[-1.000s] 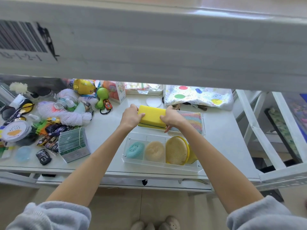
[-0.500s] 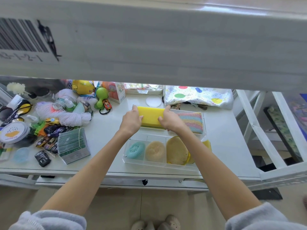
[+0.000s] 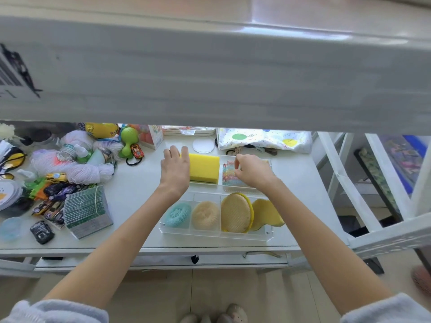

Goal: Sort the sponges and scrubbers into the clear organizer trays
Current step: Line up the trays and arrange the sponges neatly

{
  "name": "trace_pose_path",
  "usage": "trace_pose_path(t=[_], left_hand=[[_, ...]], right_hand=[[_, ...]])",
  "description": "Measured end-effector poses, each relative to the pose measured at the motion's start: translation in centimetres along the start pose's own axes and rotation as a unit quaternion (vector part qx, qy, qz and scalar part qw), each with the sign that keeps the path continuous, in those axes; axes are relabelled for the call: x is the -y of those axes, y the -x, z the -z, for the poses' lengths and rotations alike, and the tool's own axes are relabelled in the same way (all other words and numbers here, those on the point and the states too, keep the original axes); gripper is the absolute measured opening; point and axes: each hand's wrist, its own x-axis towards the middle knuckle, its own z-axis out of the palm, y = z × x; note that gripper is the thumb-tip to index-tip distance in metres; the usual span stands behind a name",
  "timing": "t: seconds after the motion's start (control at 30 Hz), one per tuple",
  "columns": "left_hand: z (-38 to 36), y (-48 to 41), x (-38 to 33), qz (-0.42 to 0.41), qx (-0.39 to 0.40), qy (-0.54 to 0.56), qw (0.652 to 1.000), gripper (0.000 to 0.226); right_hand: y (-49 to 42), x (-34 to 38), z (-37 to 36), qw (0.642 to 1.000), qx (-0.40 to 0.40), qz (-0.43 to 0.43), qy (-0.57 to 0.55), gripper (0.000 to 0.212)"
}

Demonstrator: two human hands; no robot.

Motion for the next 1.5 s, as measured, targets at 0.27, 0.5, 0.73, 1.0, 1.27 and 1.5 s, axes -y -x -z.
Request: trace_pose_path(t=[0.27,0.5,0.73,1.0,1.27,1.5], left_hand=[[0.8,0.3,-4.8,-0.109,-0.018,0.058,0.992,0.031],[0.1,0.2,-10.6,-0.120,0.145,0.118,0.975,0.028],[-0.3,-1.0,-10.8,-0.047,0.189,0.097,0.976,0.039],[-1.1,-0.8,-11.0,-0.032,0.178,0.122,0.976,0.037],[0.6,2.0,-10.5,-0.093,0.091,0.100,0.986,0.034],[-1.4,7.3,-9.0,-0.270,0.144,0.146,0.941,0.048]], right_hand=[[2.0,-5.5,-0.5,0.998,0.023,0.030,-0.047,0.032],[1.6,-6.2,-0.6,0.997,0.049,0.023,-0.050,0.051],[1.6,-5.7,-1.1,0.996,0.040,0.054,-0.059,0.050],[1.3,-5.4,-1.2,0.998,0.034,0.048,-0.020,0.047],[5.8,-7.3,-0.2,0.989,-0.071,0.039,-0.120,0.032],[10.9,-8.4,-2.7,0.982,0.066,-0.085,-0.157,0.048]])
